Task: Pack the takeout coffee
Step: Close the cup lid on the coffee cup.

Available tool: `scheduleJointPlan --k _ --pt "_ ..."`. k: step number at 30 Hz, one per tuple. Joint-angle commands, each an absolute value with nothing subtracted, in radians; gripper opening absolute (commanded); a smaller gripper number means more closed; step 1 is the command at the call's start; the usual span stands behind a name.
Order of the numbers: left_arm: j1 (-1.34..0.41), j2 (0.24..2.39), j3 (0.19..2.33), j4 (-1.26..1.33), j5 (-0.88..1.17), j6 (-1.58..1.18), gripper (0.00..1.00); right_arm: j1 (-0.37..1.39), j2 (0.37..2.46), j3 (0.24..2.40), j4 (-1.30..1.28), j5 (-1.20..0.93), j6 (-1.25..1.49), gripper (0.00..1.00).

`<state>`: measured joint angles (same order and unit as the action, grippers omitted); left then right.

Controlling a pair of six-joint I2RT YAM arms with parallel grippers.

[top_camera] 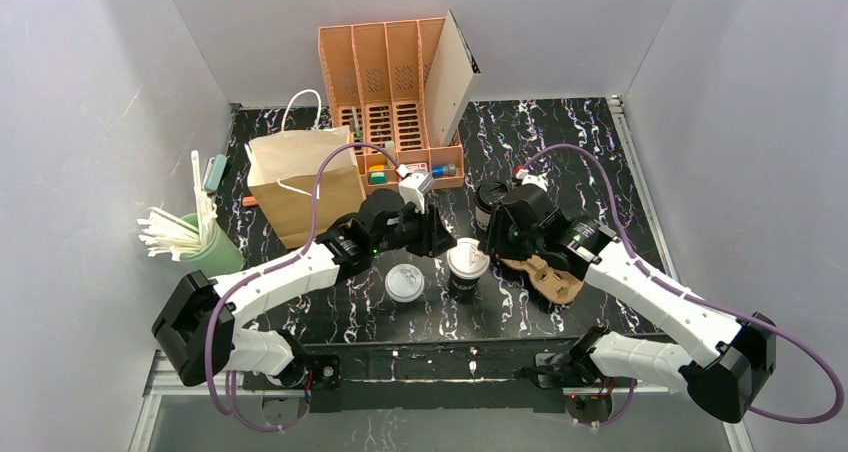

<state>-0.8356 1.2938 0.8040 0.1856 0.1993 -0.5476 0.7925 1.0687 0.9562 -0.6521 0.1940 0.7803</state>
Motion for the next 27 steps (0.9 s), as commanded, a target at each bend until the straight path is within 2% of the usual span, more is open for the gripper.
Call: scheduleJointPlan --k 1,27 --pt "-0.851 1.315 0.861 0.083 0.183 -0.560 0.36 0.787 1.077 0.940 -0.623 0.186 0.849 0.45" --pt "-0.882 1.389 0.897 0.035 0.134 -0.554 0.36 0.785 1.154 0.910 -0.606 0.185 0.843 0.42"
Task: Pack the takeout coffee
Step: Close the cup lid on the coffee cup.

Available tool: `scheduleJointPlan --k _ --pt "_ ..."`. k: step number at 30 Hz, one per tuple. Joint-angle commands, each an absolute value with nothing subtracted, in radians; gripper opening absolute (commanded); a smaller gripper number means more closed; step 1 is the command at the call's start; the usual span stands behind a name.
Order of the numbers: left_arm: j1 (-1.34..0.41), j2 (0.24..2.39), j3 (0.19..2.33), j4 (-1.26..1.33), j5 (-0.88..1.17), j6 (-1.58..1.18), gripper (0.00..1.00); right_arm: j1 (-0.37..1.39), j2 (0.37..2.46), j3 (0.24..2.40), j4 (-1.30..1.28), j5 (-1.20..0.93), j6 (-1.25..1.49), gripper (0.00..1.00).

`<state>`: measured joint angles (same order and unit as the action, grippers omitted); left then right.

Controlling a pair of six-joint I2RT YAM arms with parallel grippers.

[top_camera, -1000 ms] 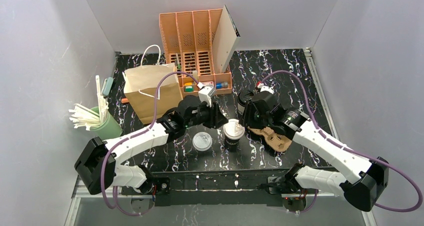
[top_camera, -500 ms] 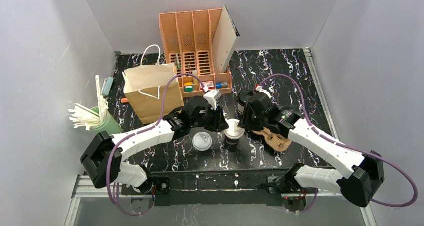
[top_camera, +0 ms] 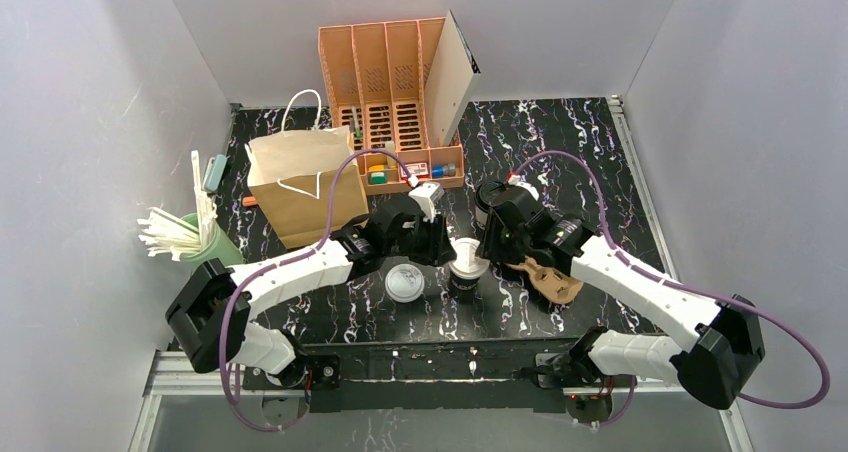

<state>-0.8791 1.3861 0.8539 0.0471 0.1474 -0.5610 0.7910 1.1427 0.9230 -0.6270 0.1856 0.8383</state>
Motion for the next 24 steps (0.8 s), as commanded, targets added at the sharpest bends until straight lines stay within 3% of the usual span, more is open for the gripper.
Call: scheduleJointPlan --k 1,24 --pt "-0.882 1.386 0.901 0.034 0.133 -0.555 0.36 0.785 1.158 0.910 -0.607 0.186 0.842 0.41" --pt "-0.882 1.436 0.934 0.021 0.159 -0.570 0.24 0.785 1.162 0.912 -0.606 0.191 0.829 0.40"
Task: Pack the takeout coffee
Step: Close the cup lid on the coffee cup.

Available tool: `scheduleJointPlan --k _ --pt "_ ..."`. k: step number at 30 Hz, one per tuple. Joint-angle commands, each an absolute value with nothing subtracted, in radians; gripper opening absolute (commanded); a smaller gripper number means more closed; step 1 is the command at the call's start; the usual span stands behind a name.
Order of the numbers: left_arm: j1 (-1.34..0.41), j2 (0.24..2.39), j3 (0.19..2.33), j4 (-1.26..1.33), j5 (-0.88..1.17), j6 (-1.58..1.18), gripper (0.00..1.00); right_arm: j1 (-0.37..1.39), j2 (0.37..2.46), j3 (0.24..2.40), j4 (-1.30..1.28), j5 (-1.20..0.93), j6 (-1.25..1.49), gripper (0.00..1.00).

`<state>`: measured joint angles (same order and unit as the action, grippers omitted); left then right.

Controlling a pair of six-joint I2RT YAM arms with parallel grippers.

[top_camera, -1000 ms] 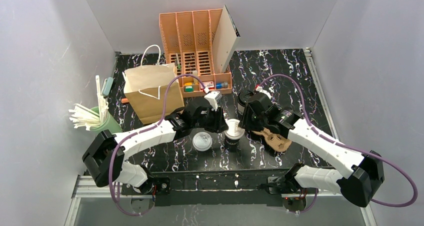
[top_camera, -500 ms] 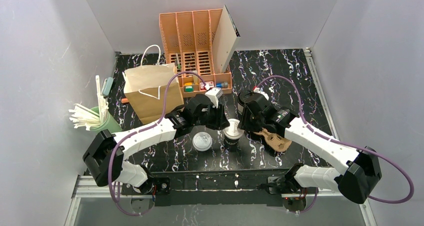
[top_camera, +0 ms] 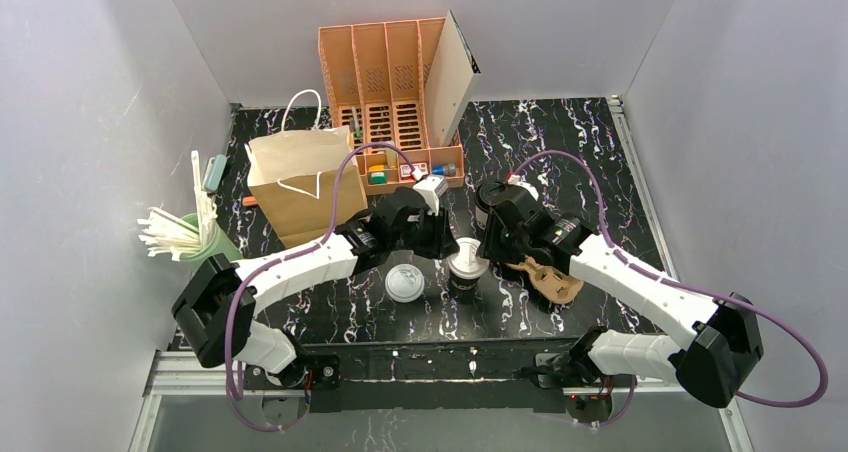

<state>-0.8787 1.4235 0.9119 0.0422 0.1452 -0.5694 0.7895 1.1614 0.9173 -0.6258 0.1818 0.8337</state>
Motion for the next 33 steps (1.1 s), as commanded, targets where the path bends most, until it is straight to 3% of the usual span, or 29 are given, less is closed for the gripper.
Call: scheduleJointPlan --k 1,9,33 --pt "-0.882 1.438 0.933 0.020 0.159 -0.571 0.23 0.785 1.162 0.912 -0.606 0.192 0.828 0.40" --pt "-0.882 1.444 0.926 0.006 0.158 -0.571 0.17 0.785 1.170 0.905 -0.606 0.180 0.828 0.36" --pt "-0.888 1.417 0.781 0.060 0.163 -0.618 0.17 0.785 1.233 0.930 -0.641 0.114 0.817 0.36"
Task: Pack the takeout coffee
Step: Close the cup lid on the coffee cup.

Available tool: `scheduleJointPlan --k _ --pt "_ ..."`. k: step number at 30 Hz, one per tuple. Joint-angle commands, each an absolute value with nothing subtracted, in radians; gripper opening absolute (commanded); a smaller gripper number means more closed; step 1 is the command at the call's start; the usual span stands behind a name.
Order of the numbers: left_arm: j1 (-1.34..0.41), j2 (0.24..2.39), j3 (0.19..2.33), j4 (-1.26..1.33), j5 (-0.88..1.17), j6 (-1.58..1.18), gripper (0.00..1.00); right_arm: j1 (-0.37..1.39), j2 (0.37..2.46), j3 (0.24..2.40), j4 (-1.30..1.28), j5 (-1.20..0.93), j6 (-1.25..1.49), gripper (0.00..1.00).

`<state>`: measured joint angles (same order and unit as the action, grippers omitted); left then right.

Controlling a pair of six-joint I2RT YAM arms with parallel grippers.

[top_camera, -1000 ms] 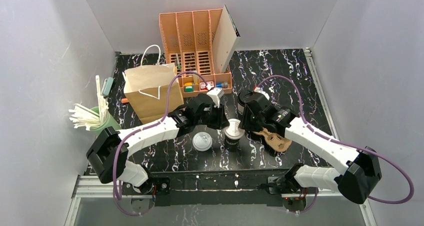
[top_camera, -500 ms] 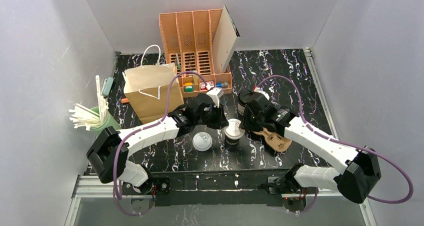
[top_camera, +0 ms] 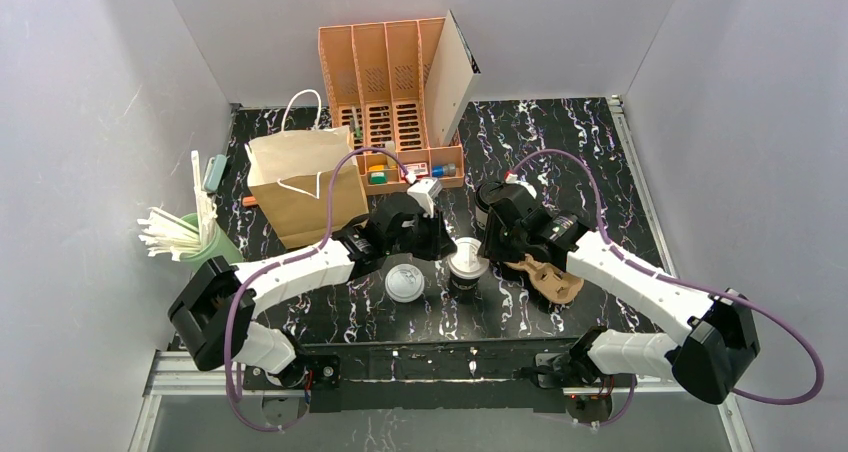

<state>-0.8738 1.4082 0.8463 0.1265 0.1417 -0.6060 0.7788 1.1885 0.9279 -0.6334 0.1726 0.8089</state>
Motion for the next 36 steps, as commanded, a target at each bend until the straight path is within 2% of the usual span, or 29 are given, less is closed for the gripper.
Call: scheduleJointPlan --k 1,21,25,30,36 --pt "-0.889 1.419 0.775 0.066 0.164 -0.619 0.17 0.785 1.236 0.931 -0.642 0.113 0.816 0.36" --pt "-0.903 1.427 0.723 0.093 0.137 -0.634 0.17 0.785 1.281 0.966 -0.675 0.112 0.784 0.35" --pt "-0.902 1.421 0.769 0.064 0.129 -0.615 0.17 0.785 1.276 1.003 -0.692 0.143 0.768 0.35" --pt "-0.903 1.431 0.895 -0.037 0.103 -0.562 0.23 0.786 1.269 1.061 -0.704 0.172 0.747 0.36" --pt "-0.902 1.437 0.994 -0.093 0.076 -0.532 0.36 0.785 1.253 1.135 -0.713 0.240 0.720 0.43"
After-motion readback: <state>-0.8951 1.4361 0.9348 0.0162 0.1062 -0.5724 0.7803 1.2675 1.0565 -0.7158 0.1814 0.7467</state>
